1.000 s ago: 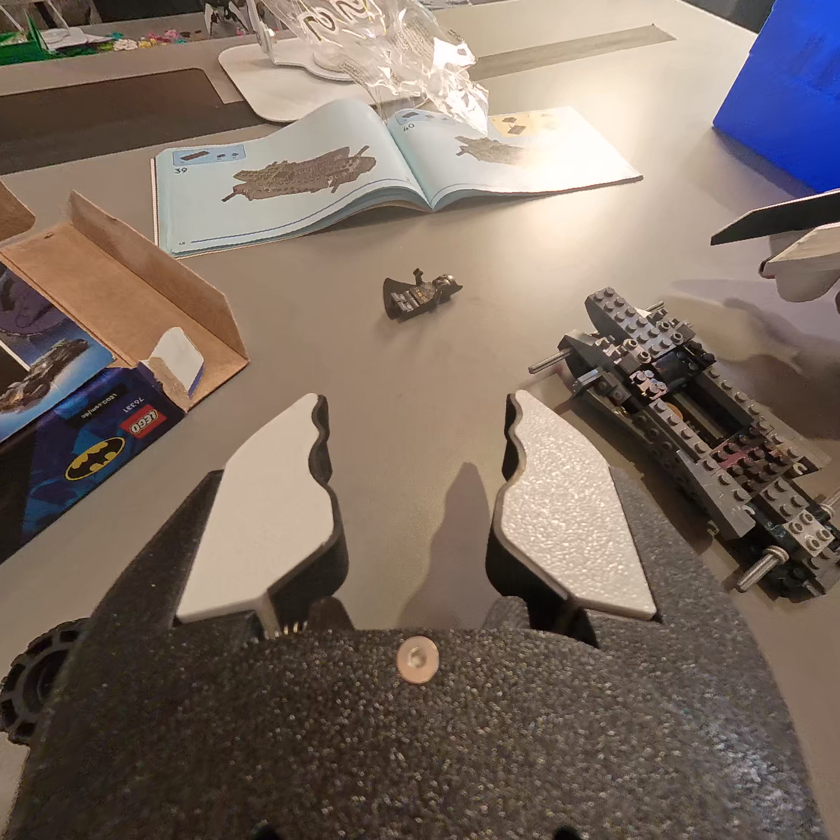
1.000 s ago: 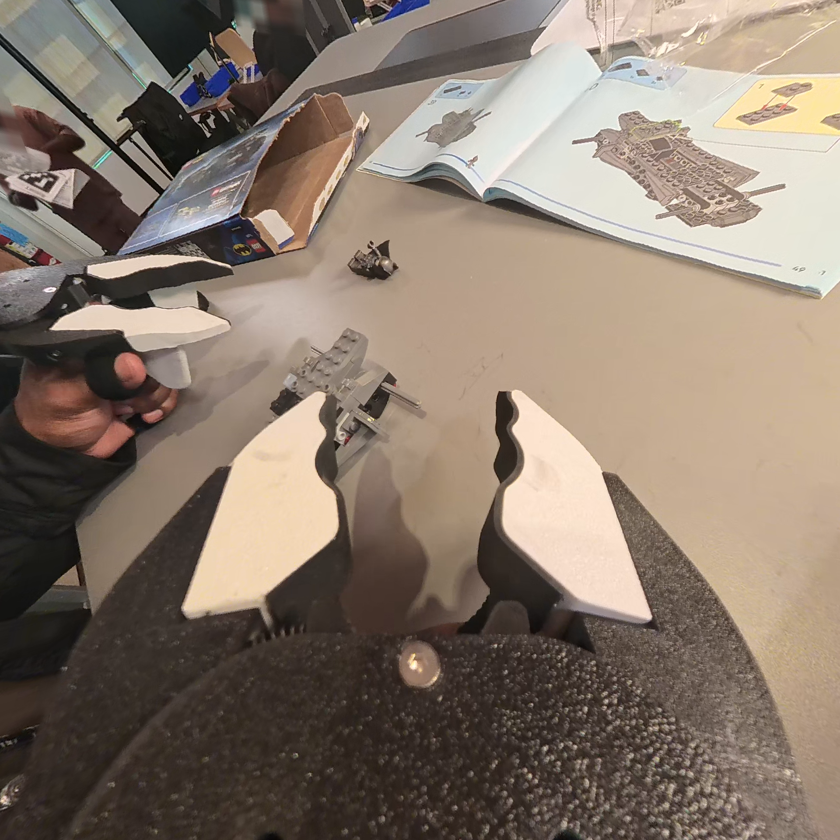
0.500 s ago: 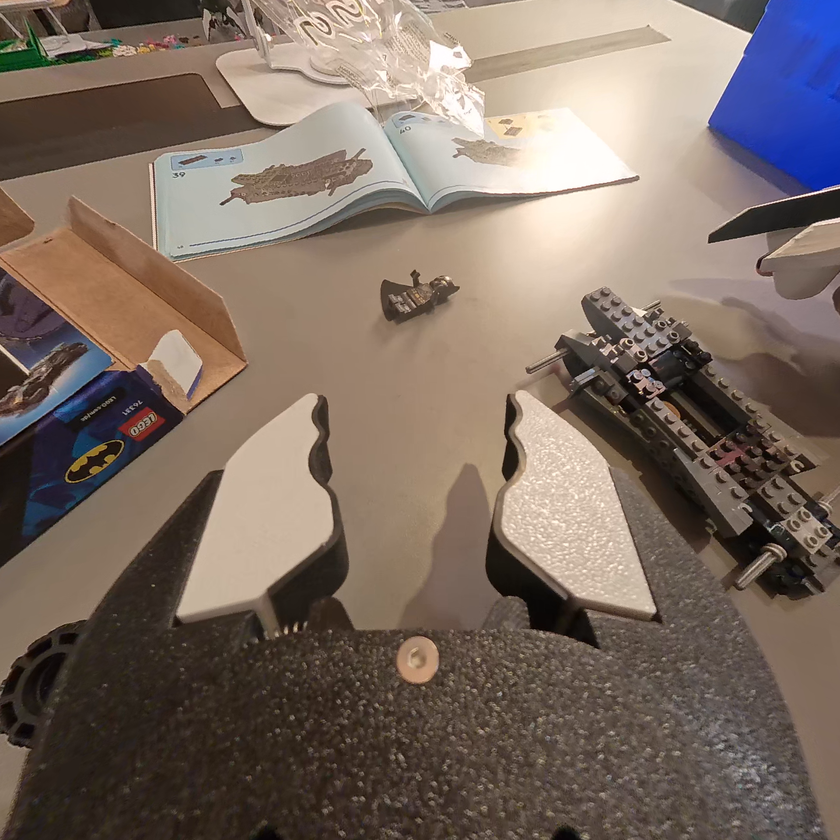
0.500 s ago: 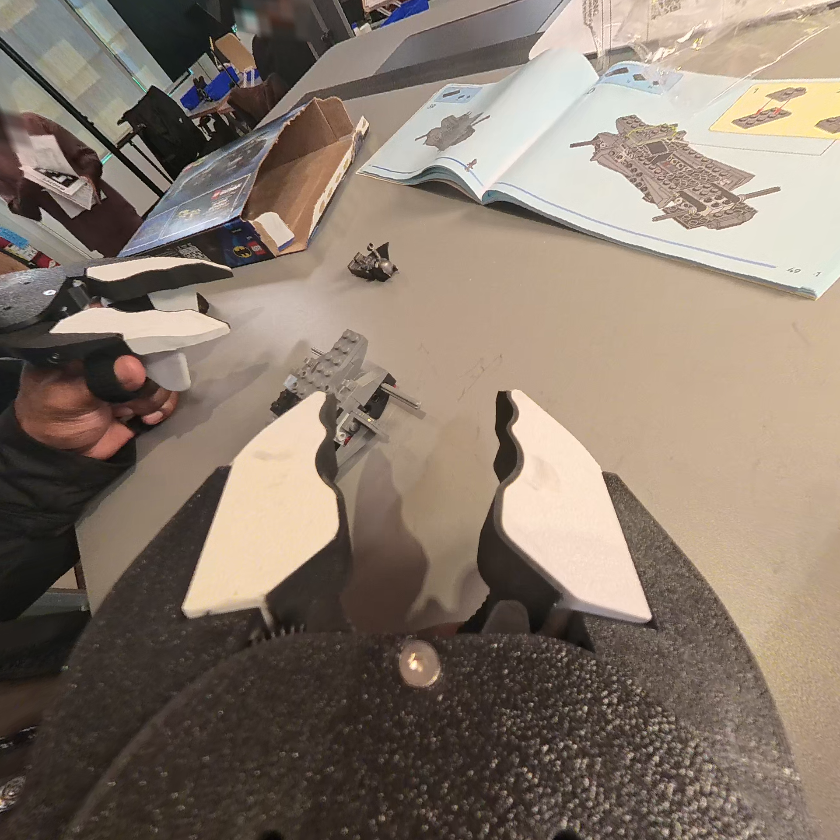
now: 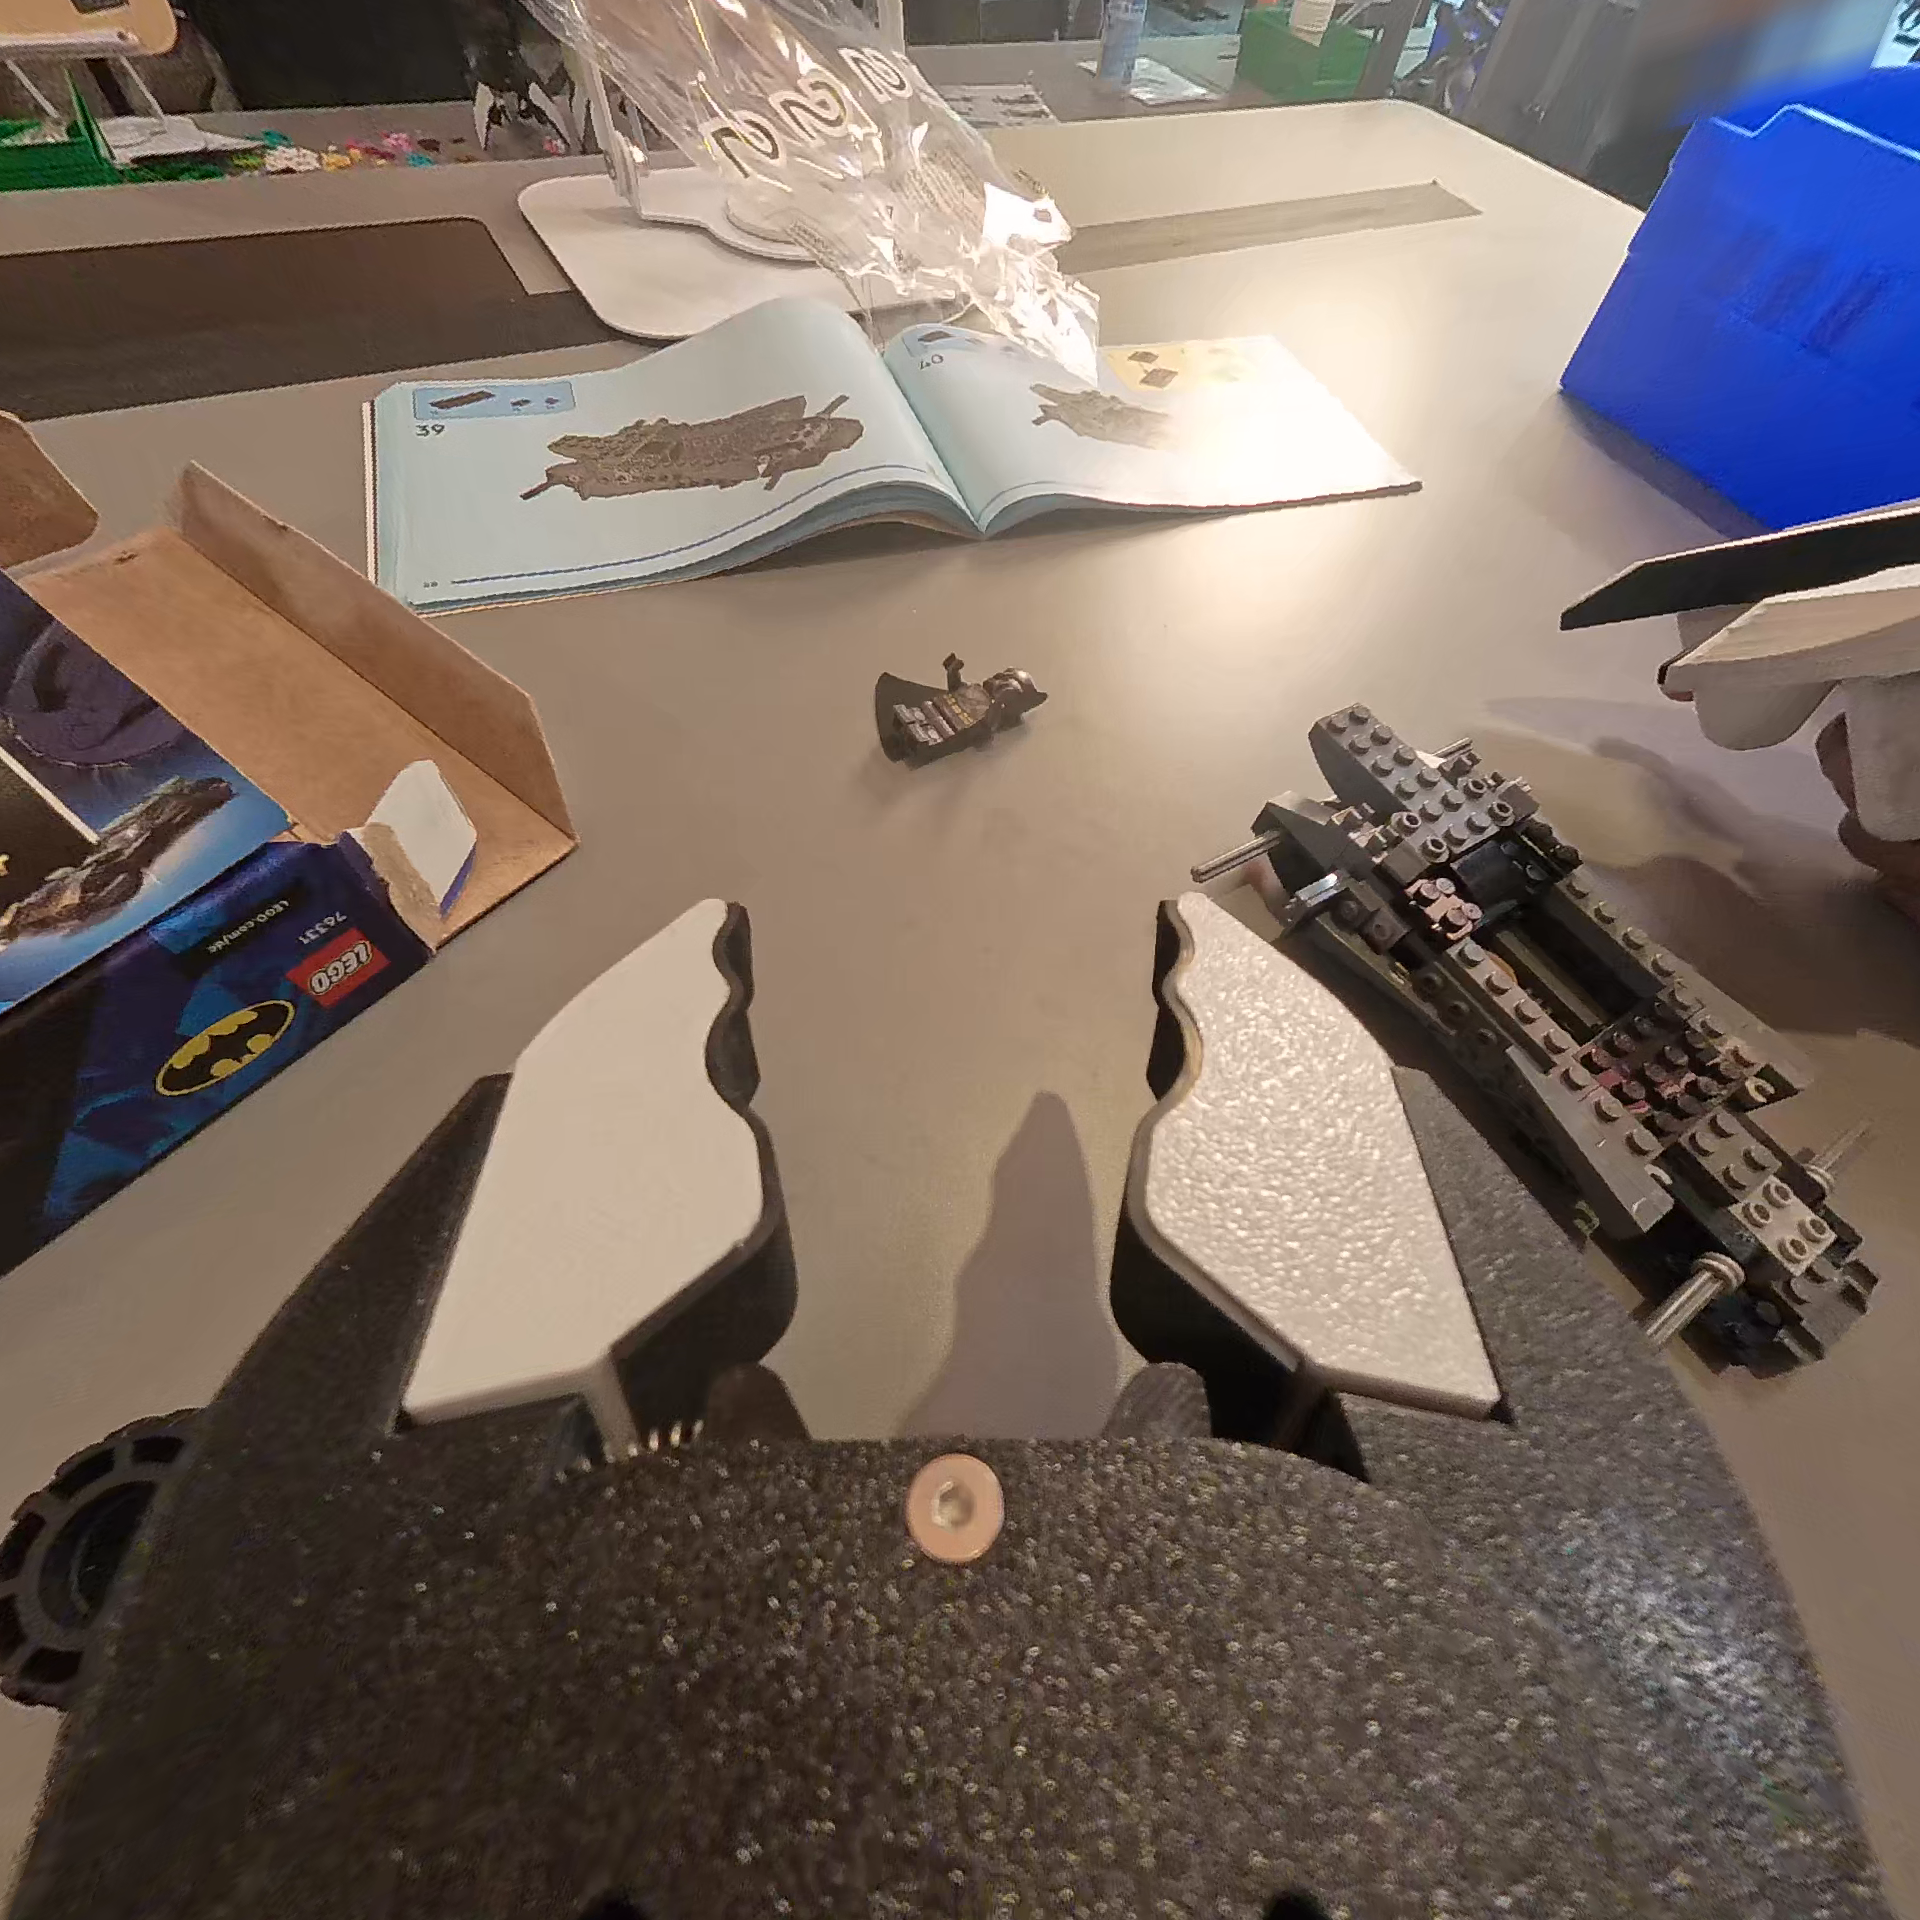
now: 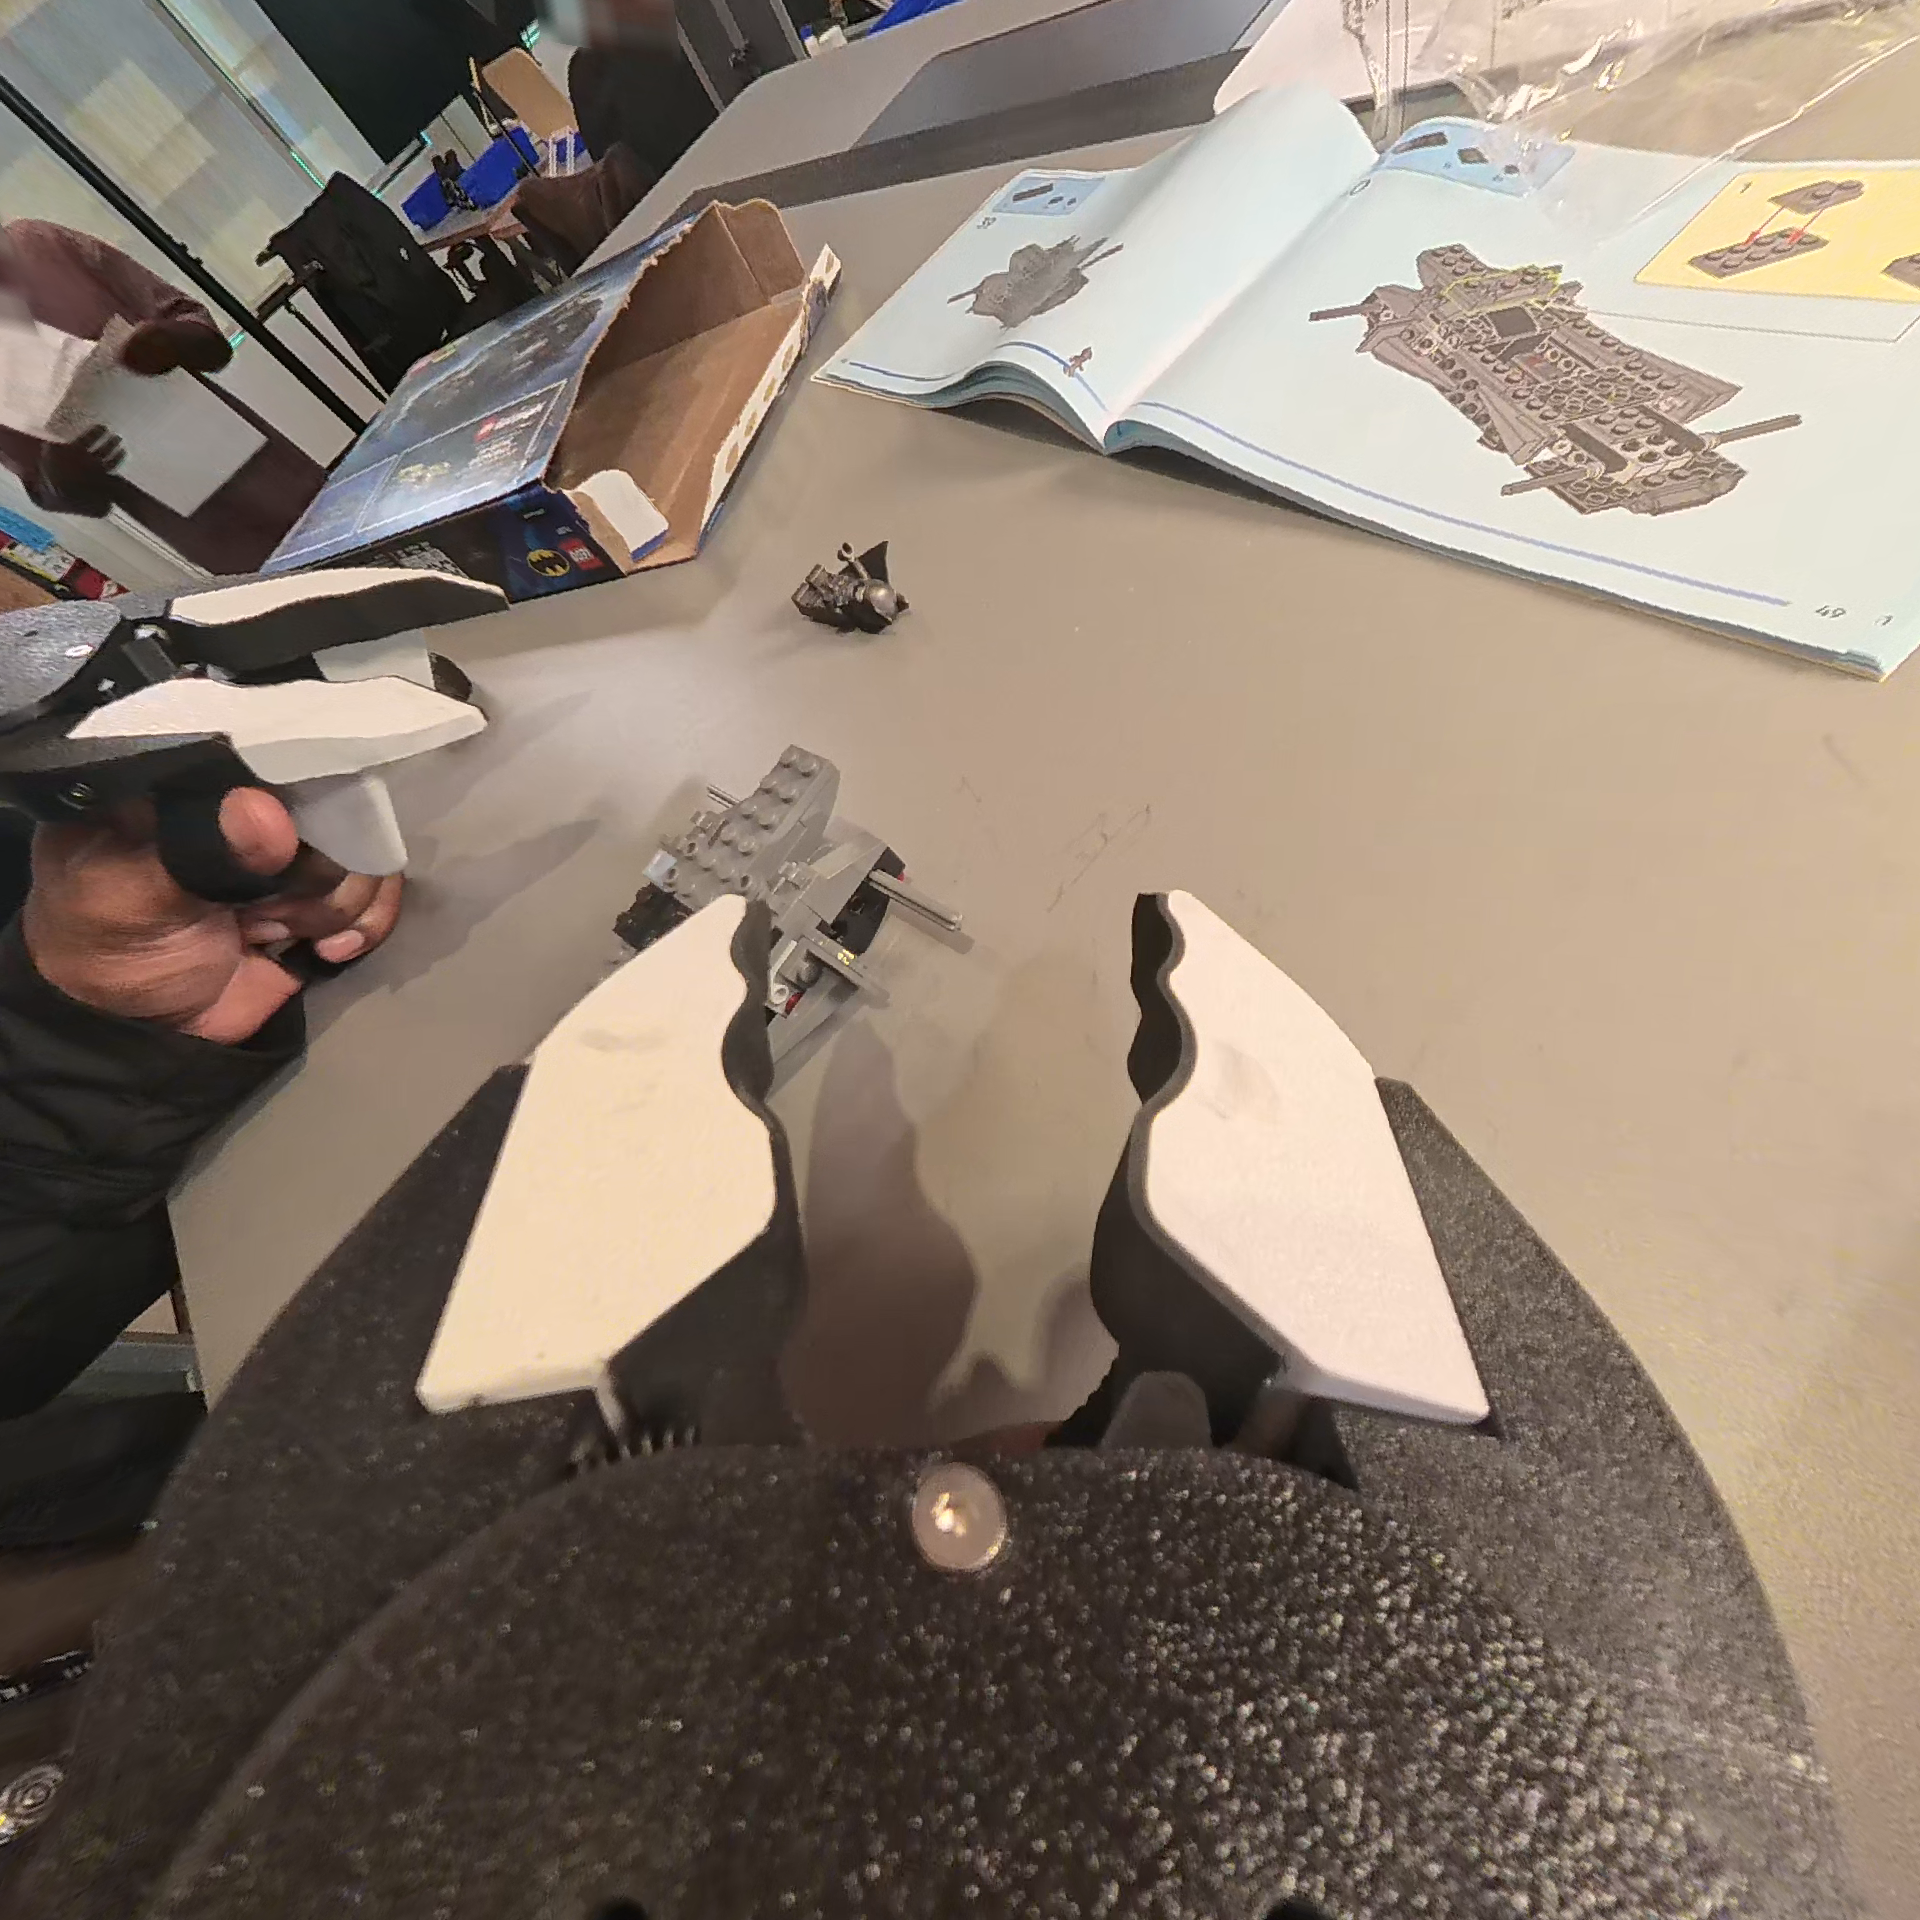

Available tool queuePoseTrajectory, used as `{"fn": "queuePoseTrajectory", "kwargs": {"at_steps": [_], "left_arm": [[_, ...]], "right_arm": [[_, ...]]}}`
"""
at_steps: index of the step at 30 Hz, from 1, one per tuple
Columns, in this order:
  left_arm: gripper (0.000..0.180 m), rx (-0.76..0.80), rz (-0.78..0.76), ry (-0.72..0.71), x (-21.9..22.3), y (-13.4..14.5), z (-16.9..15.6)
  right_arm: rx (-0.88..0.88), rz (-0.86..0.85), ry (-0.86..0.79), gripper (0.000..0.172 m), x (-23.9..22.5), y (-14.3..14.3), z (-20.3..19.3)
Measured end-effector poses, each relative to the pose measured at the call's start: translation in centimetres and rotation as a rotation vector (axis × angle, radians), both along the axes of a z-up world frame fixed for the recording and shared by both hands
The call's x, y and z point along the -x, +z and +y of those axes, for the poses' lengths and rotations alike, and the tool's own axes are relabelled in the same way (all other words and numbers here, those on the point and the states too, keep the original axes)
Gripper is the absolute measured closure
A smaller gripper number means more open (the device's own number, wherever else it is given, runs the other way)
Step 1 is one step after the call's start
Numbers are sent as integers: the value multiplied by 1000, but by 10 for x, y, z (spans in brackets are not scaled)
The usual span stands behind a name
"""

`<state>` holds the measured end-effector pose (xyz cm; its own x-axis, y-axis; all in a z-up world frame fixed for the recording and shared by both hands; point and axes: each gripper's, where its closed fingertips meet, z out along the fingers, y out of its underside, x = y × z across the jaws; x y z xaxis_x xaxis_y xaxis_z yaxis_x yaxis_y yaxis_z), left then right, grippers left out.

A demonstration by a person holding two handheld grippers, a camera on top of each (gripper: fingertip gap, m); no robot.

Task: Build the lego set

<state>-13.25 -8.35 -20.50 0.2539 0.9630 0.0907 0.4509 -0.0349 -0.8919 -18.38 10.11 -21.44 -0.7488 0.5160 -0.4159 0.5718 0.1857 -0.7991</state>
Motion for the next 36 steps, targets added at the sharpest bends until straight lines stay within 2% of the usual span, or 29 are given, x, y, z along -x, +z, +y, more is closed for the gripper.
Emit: {"fn": "queuePoseTrajectory", "kwargs": {"at_steps": [5,8,9,11,13,15,17,19,21,24,28,30,33,36], "left_arm": [[106,-16,2,2,0,1,-1],[106,-34,5,9,0,2,-3],[106,-45,7,8,0,2,-3],[106,-70,10,14,0,3,-5],[106,-95,8,15,0,4,-7],[106,-110,4,12,0,4,-7],[106,-114,-4,6,1,3,-6],[106,-107,-6,-3,0,2,-5],[106,-91,-3,-10,0,2,-3],[106,-46,-4,-21,0,1,1],[106,13,-12,-32,0,-2,5],[106,25,-13,-31,0,-3,6],[105,29,-18,-35,0,-4,7],[105,25,-21,-47,-1,-4,8]], "right_arm": [[2,4,2,104,-1,1,-1],[62,76,19,107,-7,17,1],[107,100,50,108,-17,32,2],[222,135,121,107,-41,79,13],[275,209,161,106,-59,129,42],[188,342,103,106,-52,158,88],[80,418,-17,108,-27,170,143],[8,401,-107,109,-5,167,186],[-47,387,-158,110,9,154,210],[-120,362,-169,110,22,130,219],[-126,339,-180,111,36,115,220],[-200,328,-197,120,52,102,228],[-490,207,-219,138,97,48,258],[-681,-5,-124,143,119,-6,271]]}}
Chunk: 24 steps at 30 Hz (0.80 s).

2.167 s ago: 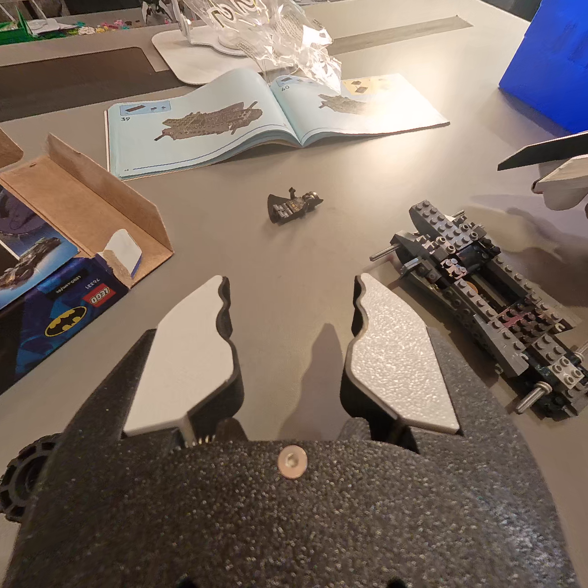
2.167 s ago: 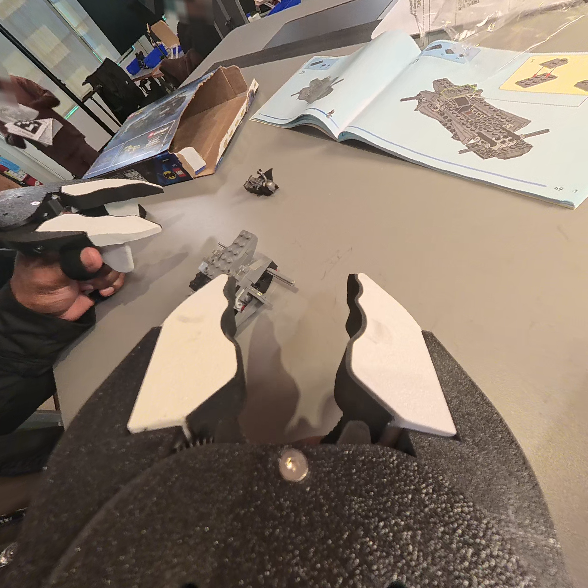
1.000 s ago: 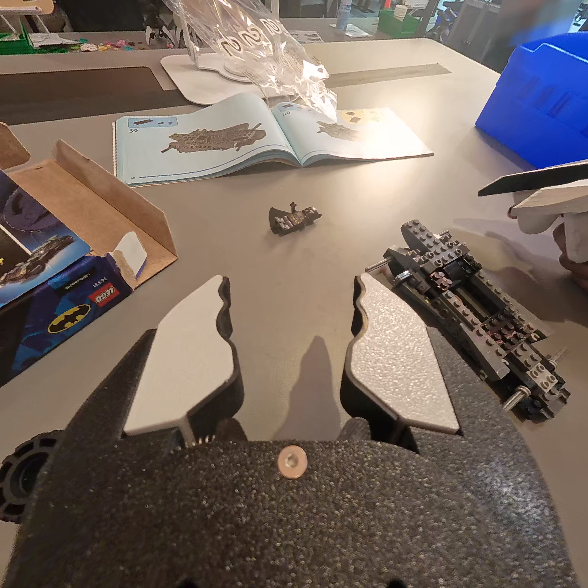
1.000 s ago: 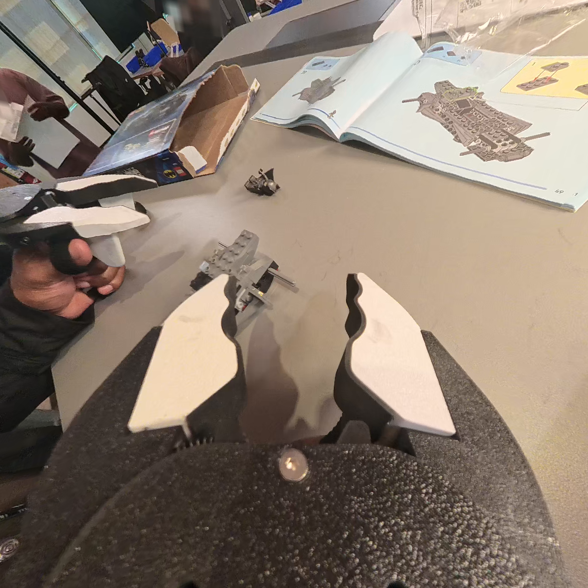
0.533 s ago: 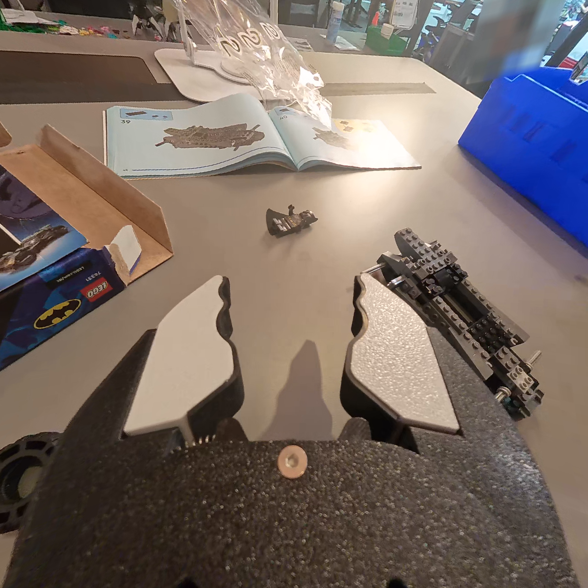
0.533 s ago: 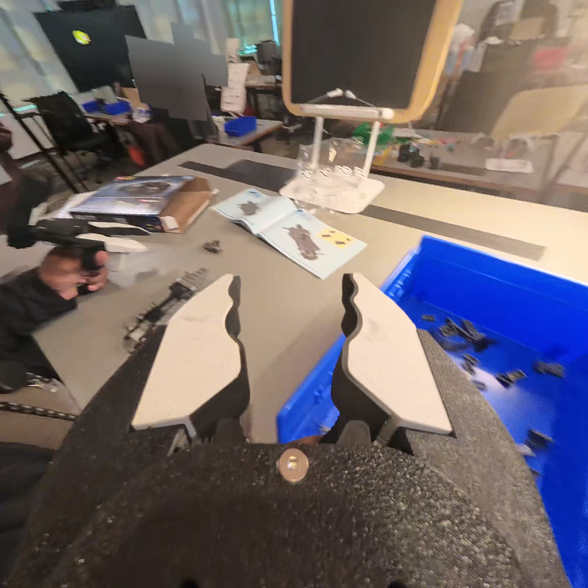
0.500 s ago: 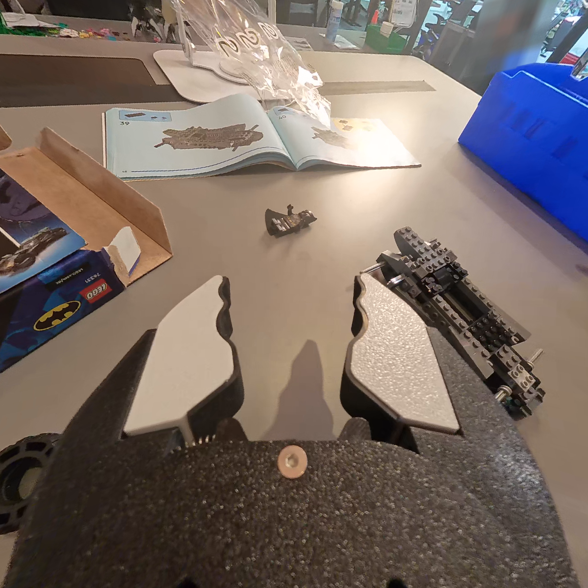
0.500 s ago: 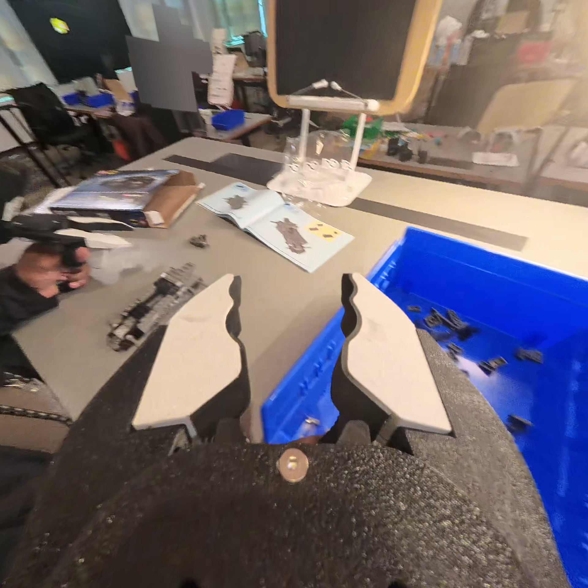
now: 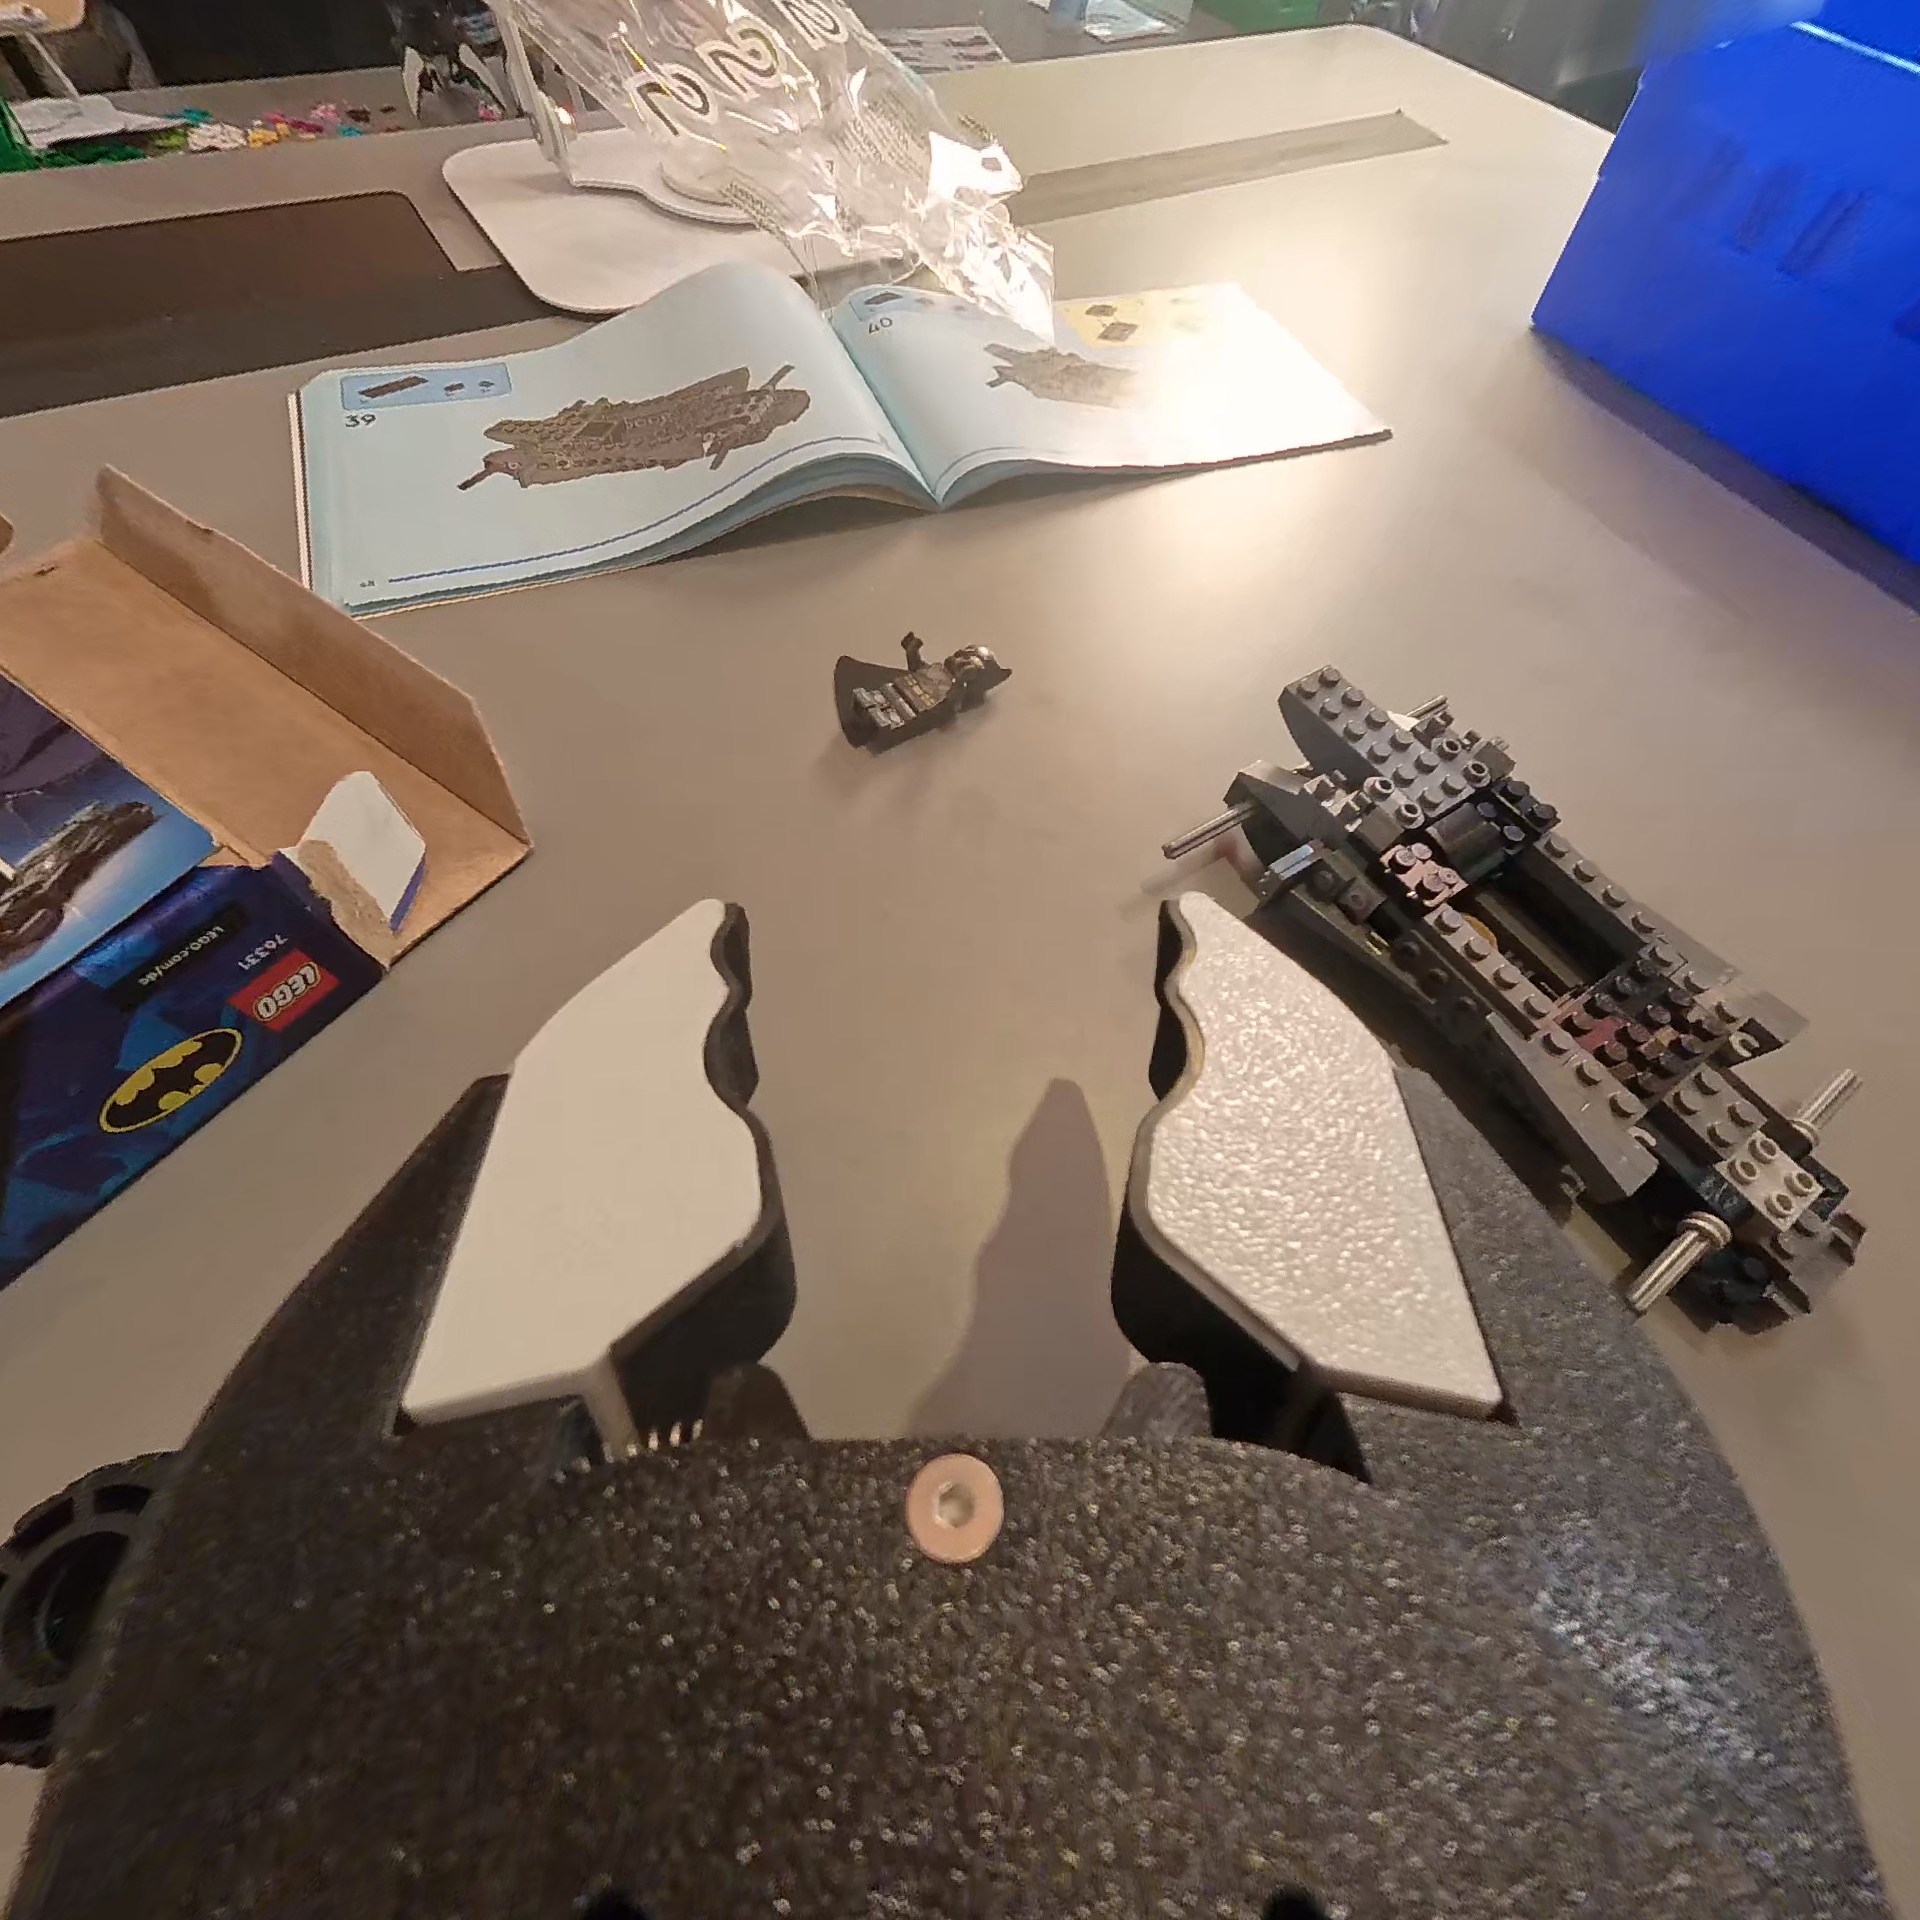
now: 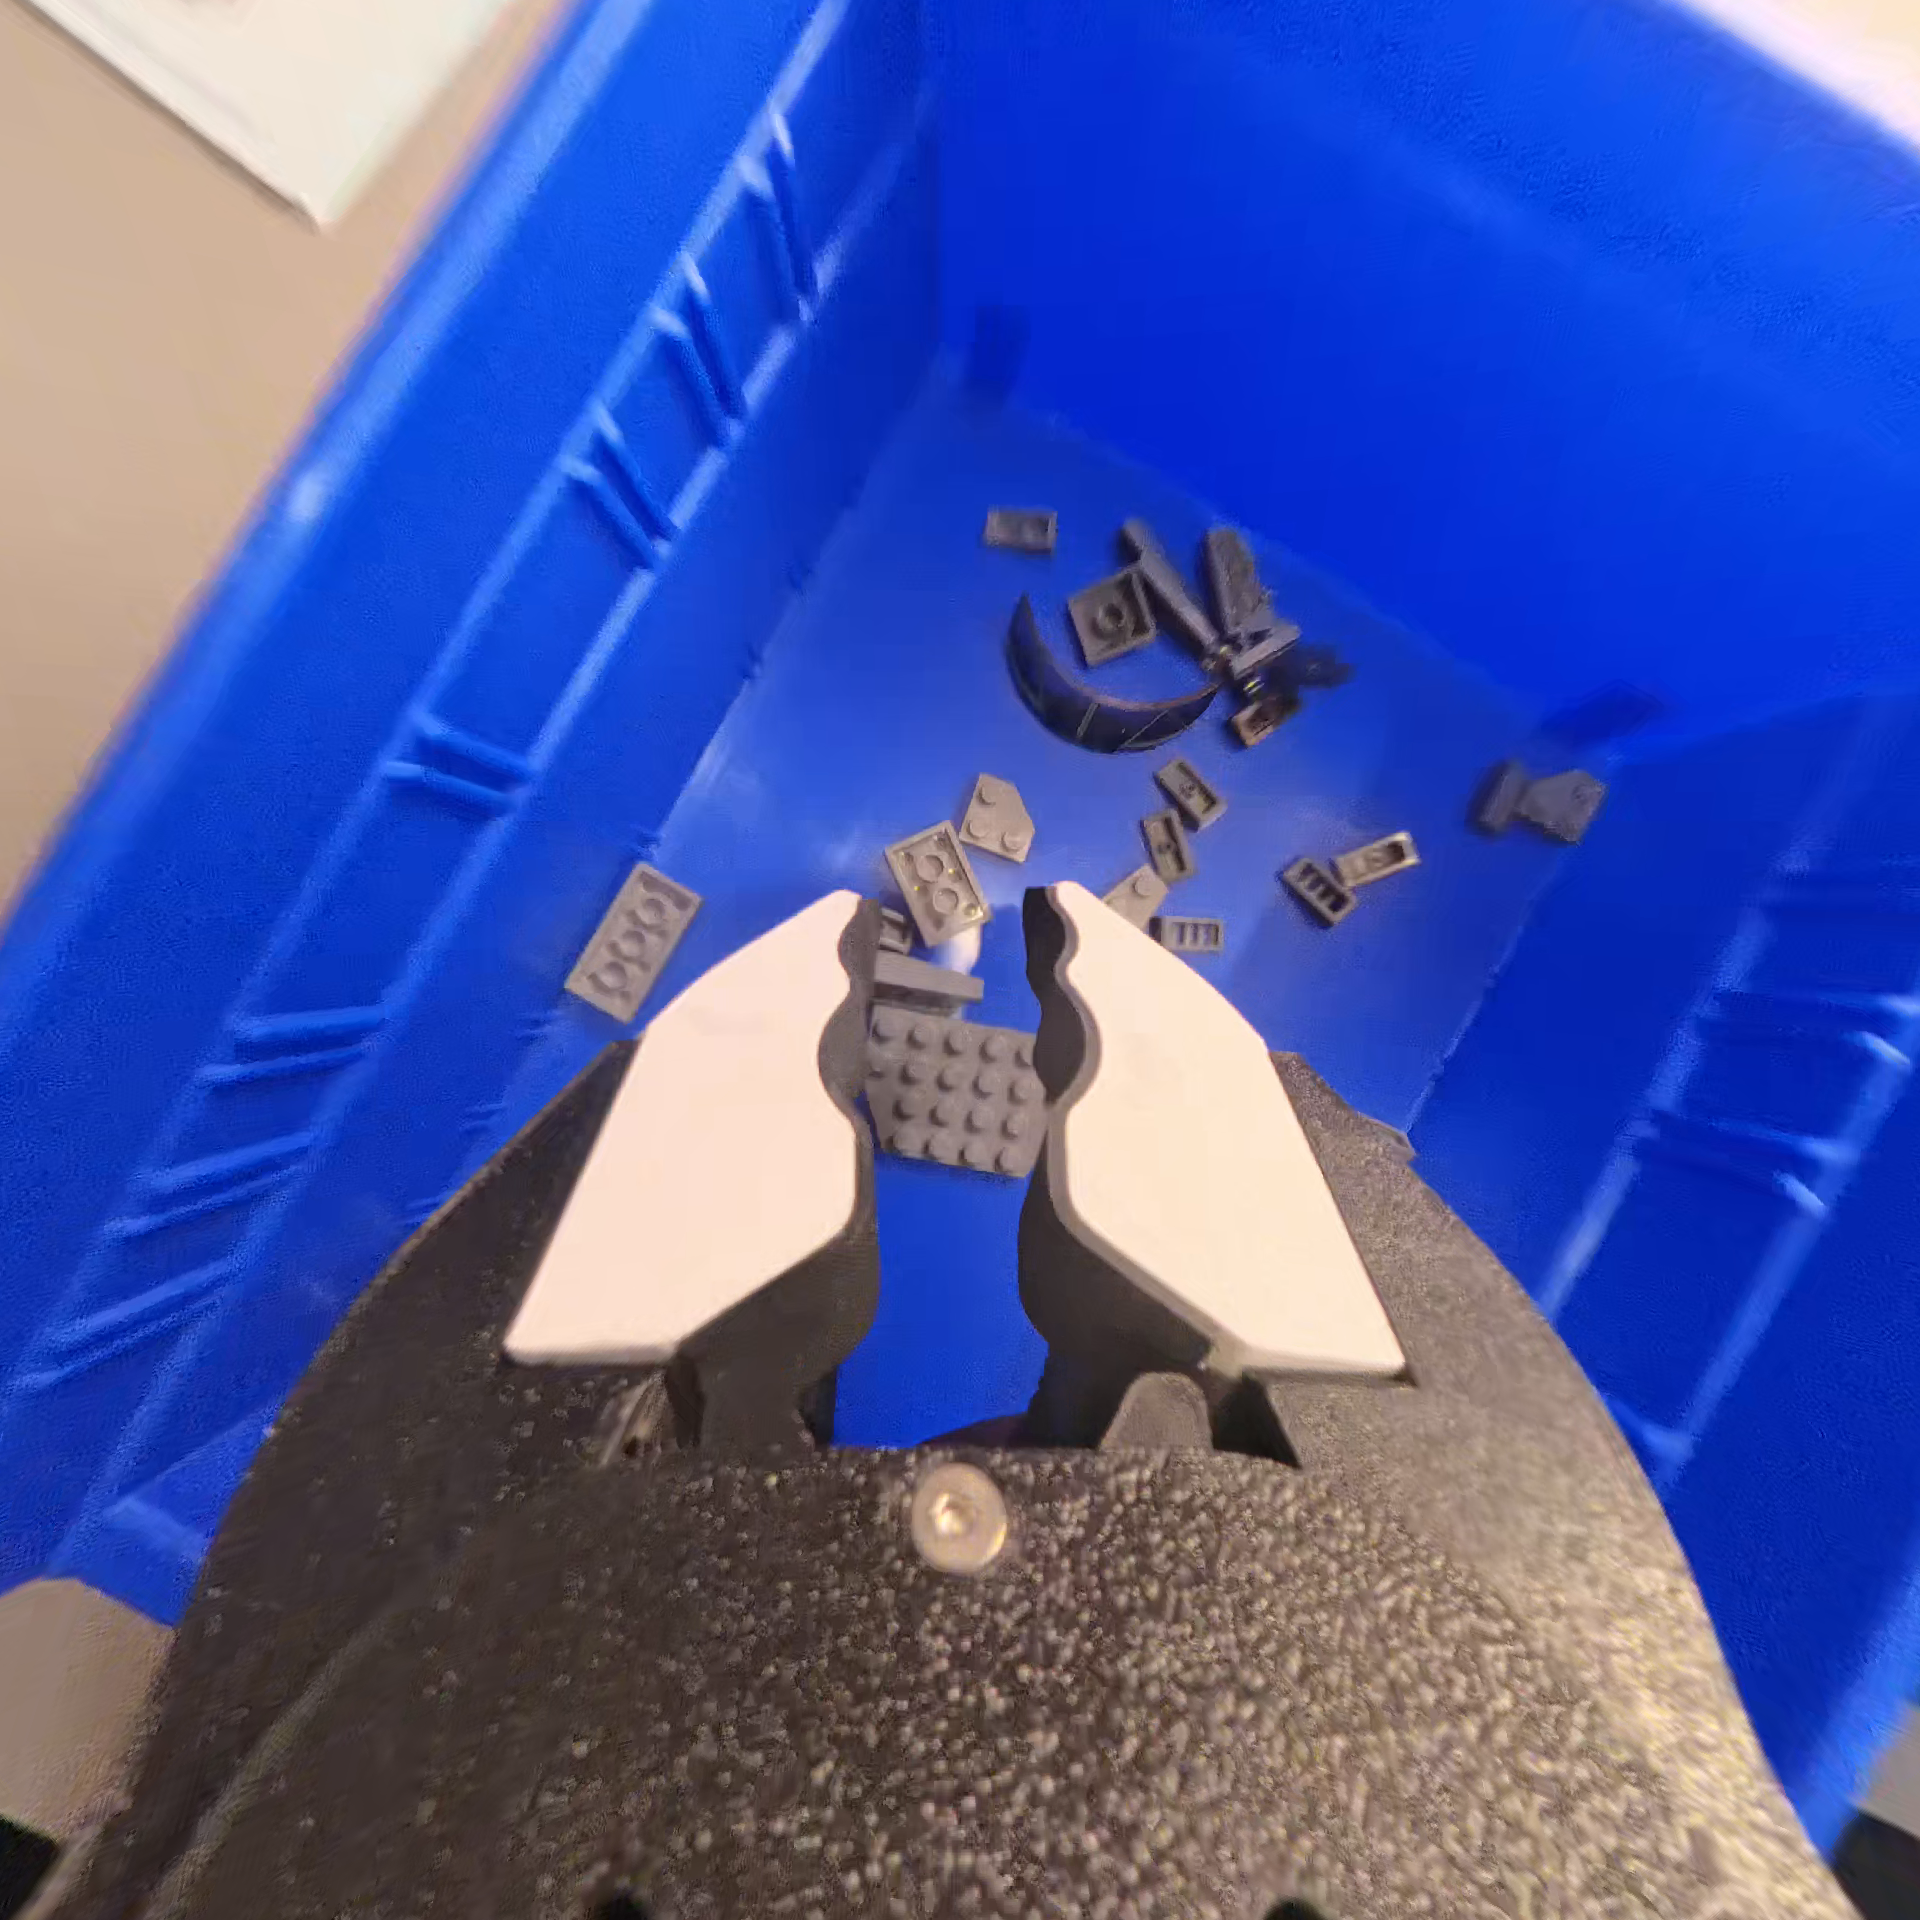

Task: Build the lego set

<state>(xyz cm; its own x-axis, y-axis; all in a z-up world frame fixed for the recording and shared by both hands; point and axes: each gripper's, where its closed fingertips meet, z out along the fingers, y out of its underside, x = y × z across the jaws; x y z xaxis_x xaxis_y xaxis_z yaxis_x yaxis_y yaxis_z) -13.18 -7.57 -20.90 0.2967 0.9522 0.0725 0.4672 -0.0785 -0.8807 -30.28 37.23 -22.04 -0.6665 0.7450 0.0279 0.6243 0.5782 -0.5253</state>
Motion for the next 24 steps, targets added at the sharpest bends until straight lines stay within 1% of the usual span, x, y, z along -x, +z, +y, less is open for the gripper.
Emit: {"fn": "queuePoseTrajectory", "kwargs": {"at_steps": [2,6,8,10,13,15,16,17,18,21,22,23,24], "left_arm": [[105,-10,11,4,0,2,-1],[105,-18,21,12,0,4,-3],[105,-18,22,9,-1,4,-2],[105,-18,23,9,-1,4,-2],[105,-19,19,8,0,4,-2],[105,-20,20,7,0,4,-2],[105,-18,22,7,-1,4,-2],[105,-15,23,7,-1,4,-2],[105,-12,24,7,-1,4,-2],[105,-4,13,6,0,2,-1],[105,-1,7,5,0,1,-1],[105,1,3,5,0,0,-1],[105,1,2,5,0,0,-1]], "right_arm": [[-40,-85,32,143,0,-16,-4],[-80,-135,43,141,3,-34,-6],[-56,-149,12,141,5,-36,-5],[-55,-156,5,150,5,-35,-4],[-56,-162,24,152,1,-35,-5],[-49,-132,10,152,0,-28,-5],[-38,-97,1,153,-3,-16,-6],[-15,-49,-2,153,-6,2,-11],[23,13,8,153,-13,26,-21],[164,195,91,153,-52,108,-69],[213,233,138,153,-70,127,-91],[253,249,194,153,-89,137,-116],[273,240,254,153,-109,136,-142]]}}
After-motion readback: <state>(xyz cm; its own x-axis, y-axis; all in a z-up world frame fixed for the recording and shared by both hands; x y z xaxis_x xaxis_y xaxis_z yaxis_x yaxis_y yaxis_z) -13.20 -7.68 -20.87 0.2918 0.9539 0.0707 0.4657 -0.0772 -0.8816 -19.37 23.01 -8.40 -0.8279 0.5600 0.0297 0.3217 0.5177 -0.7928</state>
